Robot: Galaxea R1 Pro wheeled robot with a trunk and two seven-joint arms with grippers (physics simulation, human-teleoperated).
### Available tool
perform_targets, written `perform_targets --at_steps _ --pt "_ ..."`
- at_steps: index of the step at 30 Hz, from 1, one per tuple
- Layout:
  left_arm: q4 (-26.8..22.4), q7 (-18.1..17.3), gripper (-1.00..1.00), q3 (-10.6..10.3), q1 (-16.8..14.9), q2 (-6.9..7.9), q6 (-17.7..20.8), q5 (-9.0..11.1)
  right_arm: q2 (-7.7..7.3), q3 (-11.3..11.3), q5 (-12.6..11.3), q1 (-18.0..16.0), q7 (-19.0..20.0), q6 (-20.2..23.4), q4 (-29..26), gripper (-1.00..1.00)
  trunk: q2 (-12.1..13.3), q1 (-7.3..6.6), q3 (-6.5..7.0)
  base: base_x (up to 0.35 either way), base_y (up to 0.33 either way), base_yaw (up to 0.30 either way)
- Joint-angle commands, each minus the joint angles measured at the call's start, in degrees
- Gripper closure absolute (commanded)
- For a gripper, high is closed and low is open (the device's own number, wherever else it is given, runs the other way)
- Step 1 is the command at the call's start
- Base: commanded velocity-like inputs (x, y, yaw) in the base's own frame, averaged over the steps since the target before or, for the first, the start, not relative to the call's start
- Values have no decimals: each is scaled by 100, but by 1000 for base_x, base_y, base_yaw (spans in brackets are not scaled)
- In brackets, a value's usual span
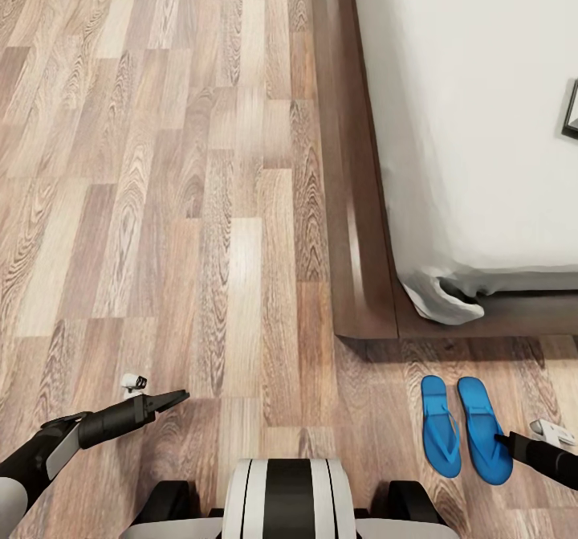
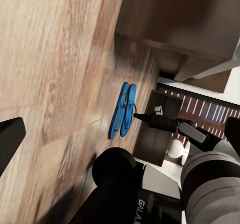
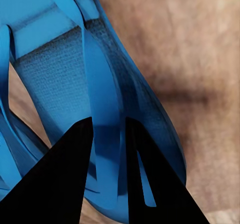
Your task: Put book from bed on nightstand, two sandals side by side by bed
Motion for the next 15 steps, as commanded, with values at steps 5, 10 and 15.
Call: perform_targets --at_steps 5,10,15 --pt "1 -13 -100 -41 -3 5 60 43 1 -19 -49 -2 26 53 -2 100 -5 7 -69 0 0 0" --pt "1 -13 -100 -40 -3 13 60 43 1 -19 -49 -2 27 53 -4 100 -5 7 -69 0 0 0" --pt "1 -13 -100 -42 -3 14 60 43 1 -19 -49 -2 27 53 -4 100 -5 7 -69 0 0 0"
